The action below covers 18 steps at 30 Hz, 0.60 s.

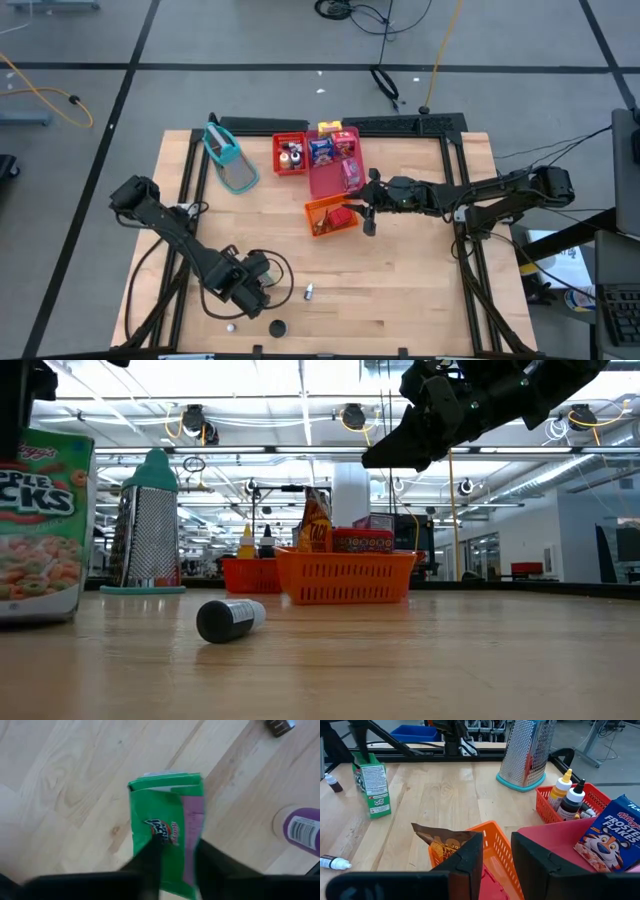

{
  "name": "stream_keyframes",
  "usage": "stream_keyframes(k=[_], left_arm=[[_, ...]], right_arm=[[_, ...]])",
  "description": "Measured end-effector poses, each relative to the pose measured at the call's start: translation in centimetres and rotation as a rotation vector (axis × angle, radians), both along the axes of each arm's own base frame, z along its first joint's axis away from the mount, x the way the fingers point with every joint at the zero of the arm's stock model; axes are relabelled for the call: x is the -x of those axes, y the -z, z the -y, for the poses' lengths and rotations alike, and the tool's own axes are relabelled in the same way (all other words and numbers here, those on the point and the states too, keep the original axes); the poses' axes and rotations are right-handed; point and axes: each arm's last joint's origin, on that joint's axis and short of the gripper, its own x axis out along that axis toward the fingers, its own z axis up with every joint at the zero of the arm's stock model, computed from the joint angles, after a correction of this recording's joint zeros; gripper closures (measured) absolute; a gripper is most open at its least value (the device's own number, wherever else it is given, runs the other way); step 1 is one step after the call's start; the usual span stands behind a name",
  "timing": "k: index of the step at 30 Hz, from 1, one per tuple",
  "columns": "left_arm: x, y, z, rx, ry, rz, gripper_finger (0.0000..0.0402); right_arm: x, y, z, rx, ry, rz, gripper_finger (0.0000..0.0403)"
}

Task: Pick & Place Kitchen Items
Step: Put the green cereal box into the pink bin

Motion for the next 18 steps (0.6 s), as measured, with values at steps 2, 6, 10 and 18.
stream_keyframes(k=[2,6,10,18], left_arm=[[-0.1,-0.2,0.1,0.002,0.002,0.010,0.0372],[-0.4,-0.4,0.3,0.010,0.008,0.028,0.0390],[-0.4,-1.2,0.1,-0.007,0.029,0.017,0.0398],[0.1,-4.6,-2.3,-0.177,-0.016,-0.085,0.0400]], right_arm=[[0.0,0.0,0.0,0.000,0.000,0.000,0.0310],[0.0,0.0,0.0,0.000,0.000,0.000,0.0310],[0.0,0.0,0.0,0.000,0.000,-0.001,0.0310],[0.0,0.0,0.0,0.000,-0.001,0.000,0.0310]])
